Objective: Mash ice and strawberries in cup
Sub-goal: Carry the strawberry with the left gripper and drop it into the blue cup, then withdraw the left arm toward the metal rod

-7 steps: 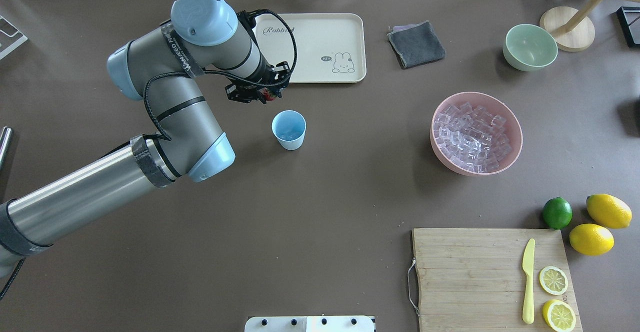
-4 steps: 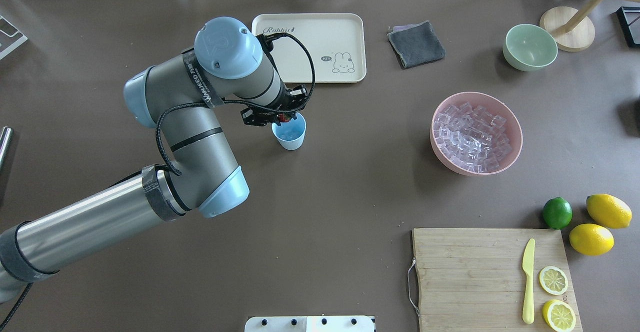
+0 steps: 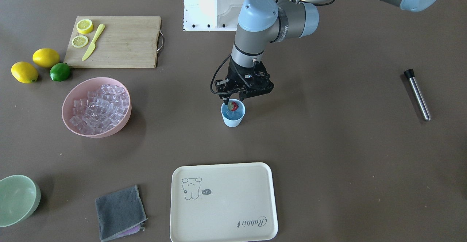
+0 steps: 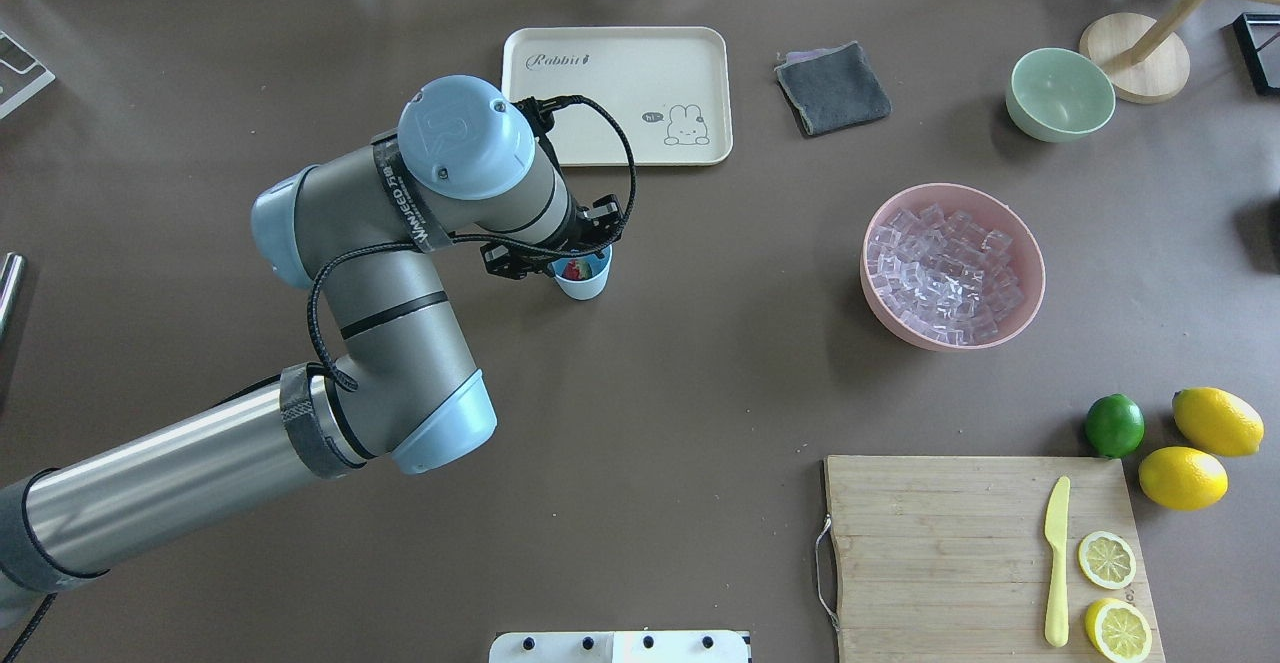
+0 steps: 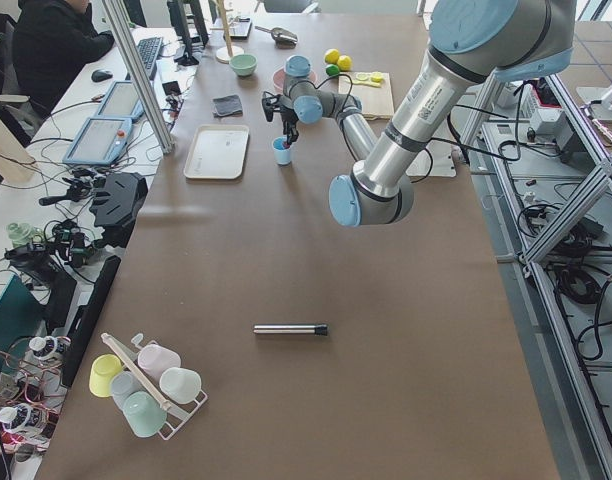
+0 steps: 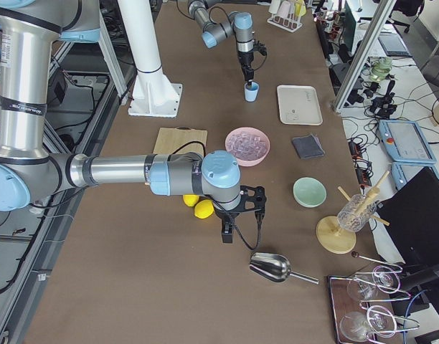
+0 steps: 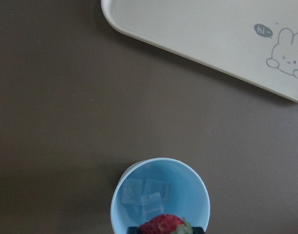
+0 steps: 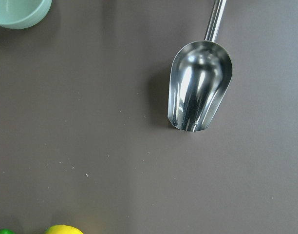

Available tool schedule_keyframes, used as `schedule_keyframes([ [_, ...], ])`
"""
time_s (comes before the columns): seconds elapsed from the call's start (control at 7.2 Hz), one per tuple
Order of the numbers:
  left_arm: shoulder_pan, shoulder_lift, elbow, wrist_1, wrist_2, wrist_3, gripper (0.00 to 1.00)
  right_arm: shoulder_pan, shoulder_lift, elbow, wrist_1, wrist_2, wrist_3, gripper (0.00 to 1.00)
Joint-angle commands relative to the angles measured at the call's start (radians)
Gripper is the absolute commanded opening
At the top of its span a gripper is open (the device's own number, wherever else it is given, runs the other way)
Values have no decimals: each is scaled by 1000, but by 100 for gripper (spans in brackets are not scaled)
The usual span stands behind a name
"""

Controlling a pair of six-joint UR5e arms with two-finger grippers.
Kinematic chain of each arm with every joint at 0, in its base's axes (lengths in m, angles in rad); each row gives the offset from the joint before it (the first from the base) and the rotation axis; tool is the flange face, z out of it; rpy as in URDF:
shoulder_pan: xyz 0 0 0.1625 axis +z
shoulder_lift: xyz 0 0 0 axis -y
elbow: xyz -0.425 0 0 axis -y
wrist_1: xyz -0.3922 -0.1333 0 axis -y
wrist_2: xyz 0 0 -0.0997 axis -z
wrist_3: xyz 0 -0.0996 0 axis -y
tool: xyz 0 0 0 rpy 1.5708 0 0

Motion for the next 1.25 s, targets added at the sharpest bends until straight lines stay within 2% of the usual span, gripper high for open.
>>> schedule_keyframes([
  [0.0, -30, 124, -110, 2, -22, 10, 98, 0, -1, 2, 0, 0, -1, 100],
  [0.28, -159, 337, -161, -9, -97, 243, 98, 0, -1, 2, 0, 0, -3, 100],
  [0.56, -310, 512, -152, -50, -148, 516, 98, 0, -1, 11, 0, -5, -3, 100],
  [0.69, -413, 616, -123, -123, -189, 693, 98, 0, -1, 12, 0, -5, -3, 100],
  [0.83, -502, 678, -45, -227, -263, 805, 98, 0, -1, 12, 0, -5, -3, 100],
  [1.11, -523, 729, 168, -521, -292, 819, 98, 0, -7, 12, 0, -5, -3, 100],
])
